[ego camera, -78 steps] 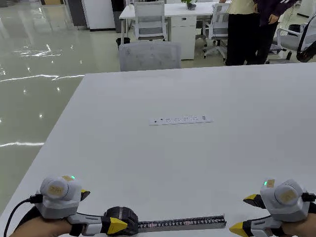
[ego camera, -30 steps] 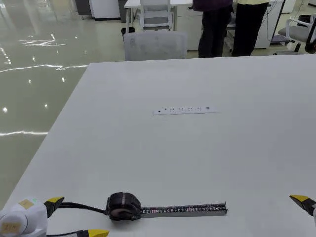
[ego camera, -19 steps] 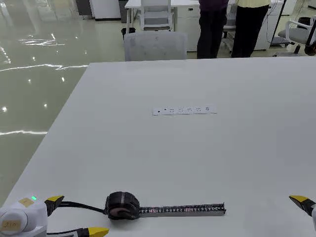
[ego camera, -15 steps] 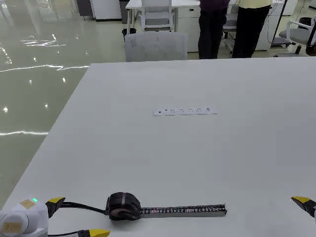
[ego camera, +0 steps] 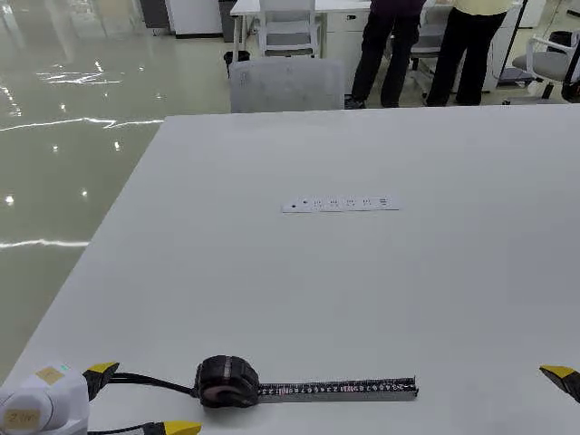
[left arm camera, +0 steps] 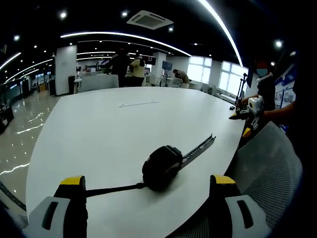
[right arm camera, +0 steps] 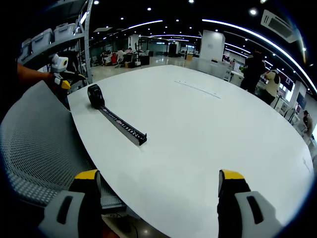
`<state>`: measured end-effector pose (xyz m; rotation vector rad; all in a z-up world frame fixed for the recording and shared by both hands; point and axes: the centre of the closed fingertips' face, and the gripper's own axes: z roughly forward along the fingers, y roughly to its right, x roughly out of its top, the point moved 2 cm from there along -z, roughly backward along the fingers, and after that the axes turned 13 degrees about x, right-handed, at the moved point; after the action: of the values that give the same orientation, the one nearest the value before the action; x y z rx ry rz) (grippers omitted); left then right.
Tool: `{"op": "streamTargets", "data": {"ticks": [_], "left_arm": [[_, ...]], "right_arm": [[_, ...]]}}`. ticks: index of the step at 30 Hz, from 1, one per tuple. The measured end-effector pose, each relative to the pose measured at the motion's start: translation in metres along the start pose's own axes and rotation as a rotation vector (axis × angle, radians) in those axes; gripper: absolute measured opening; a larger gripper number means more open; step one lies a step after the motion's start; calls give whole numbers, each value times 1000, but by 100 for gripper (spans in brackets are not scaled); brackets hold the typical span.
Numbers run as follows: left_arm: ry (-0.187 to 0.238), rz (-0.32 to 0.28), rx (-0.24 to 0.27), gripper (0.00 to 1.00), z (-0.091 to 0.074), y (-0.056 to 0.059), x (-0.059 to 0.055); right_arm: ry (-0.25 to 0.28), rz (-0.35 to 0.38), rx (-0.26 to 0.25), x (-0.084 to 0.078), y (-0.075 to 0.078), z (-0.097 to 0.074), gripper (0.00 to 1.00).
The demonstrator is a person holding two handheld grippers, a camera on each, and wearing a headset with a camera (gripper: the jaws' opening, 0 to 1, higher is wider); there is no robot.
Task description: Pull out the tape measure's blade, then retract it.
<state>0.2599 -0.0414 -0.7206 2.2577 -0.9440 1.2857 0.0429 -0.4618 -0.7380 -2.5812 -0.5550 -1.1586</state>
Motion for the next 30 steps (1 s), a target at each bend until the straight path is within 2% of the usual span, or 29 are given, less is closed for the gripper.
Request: {"op": "streamTargets", "data": {"ticks": [11, 14, 16, 18, 19, 22, 27, 30], "left_arm": [[-30, -1, 6, 100, 1, 3, -5], [-23, 3, 10, 100, 2, 7, 1], [-22, -17, 19, 100, 2, 7, 7], [-44, -52, 33, 100, 4, 8, 9], [-69, -56, 46, 100, 4, 8, 8], [-63, -68, 48, 100, 3, 15, 19], [-54, -38, 36, 100, 10, 29, 32], [-76, -10, 40, 100, 14, 40, 38]], "right_arm": [[-8, -17, 7, 4, -4, 0, 100], [-19, -36, 16, 7, -7, 0, 100], [-39, -40, 43, 4, -8, 2, 100], [-47, -46, 68, 3, -9, 3, 100], [-49, -46, 78, 4, -10, 4, 100], [-64, -68, 96, 7, -12, 5, 100], [-98, -102, 147, 15, -16, 9, 100], [-114, -134, 176, 22, -17, 12, 99]]}}
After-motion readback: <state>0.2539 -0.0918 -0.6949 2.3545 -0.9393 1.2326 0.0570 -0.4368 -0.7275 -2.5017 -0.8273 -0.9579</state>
